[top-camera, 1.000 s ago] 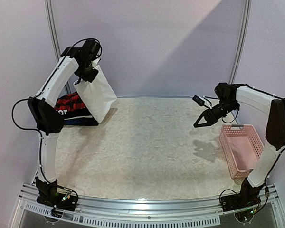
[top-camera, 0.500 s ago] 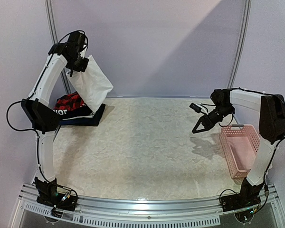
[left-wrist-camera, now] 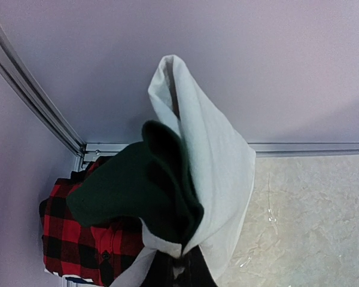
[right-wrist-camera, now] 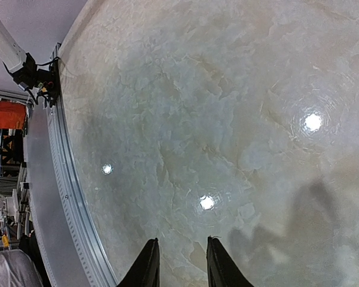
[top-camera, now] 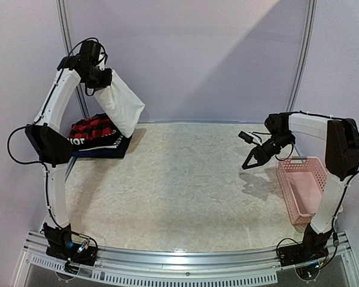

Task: Fold and stack the mixed laundry pile
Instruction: Move the square folded T-shirt to the corner of the board.

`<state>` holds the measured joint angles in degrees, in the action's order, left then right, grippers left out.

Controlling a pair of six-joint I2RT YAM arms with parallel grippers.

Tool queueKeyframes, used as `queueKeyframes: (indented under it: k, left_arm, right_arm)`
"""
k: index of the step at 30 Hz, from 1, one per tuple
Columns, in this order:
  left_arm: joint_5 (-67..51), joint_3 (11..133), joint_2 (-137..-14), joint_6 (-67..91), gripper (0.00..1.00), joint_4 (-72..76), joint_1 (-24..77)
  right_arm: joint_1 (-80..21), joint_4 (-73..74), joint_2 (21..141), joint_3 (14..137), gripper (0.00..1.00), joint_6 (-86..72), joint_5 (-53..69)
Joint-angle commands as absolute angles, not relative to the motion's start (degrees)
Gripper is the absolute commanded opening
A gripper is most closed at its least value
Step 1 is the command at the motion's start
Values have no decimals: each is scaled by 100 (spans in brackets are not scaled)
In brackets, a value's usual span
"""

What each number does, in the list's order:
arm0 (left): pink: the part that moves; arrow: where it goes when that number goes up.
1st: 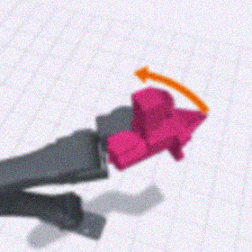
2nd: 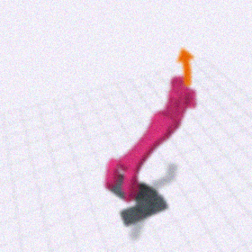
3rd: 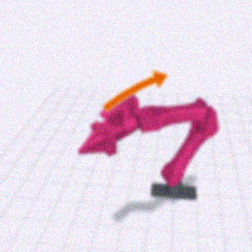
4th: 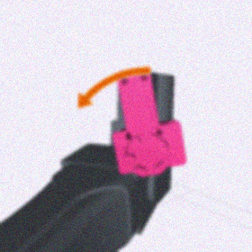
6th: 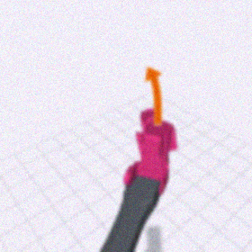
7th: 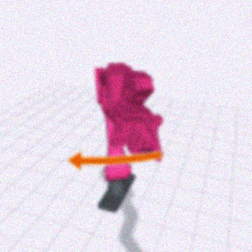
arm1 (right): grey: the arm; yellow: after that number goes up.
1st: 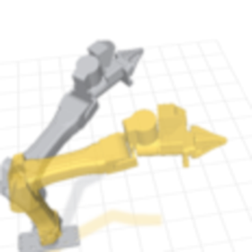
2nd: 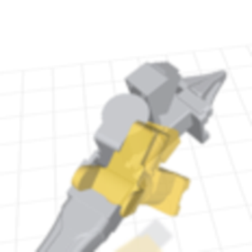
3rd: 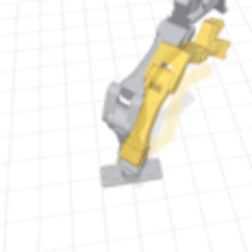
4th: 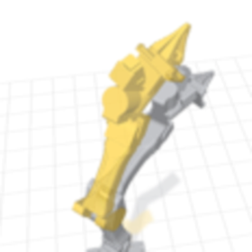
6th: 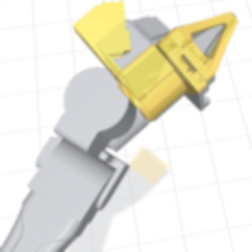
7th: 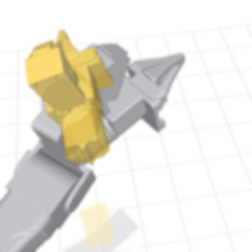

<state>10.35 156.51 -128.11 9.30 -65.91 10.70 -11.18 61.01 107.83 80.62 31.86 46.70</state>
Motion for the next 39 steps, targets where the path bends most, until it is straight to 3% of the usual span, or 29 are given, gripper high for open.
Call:
queueKeyframes:
  k: [1, 11, 18, 30, 39]
  left_arm:
    - [411, 15797, -12878, 1085, 0, -6067, 659]
    - [-1091, 14975, -12757, 565, 0, -6124, -589]
    - [-1289, 14457, -12819, -152, 0, -6437, -1249]
    - [441, 14636, -13554, -975, 0, -6351, -1240]
    - [1811, 14766, -13658, -1416, 0, -5490, -910]
  right_arm:
    - [-1107, 6196, 10890, 8122, 27, 3287, 4632]
    - [-1108, 6199, 10899, 8074, 27, 3290, 4614]
    - [-1112, 6213, 10972, 8094, 27, 3287, 4672]
    - [-1110, 6187, 10960, 7997, 27, 3296, 4715]
    - [-1107, 6205, 11070, 7990, 27, 3331, 4720]
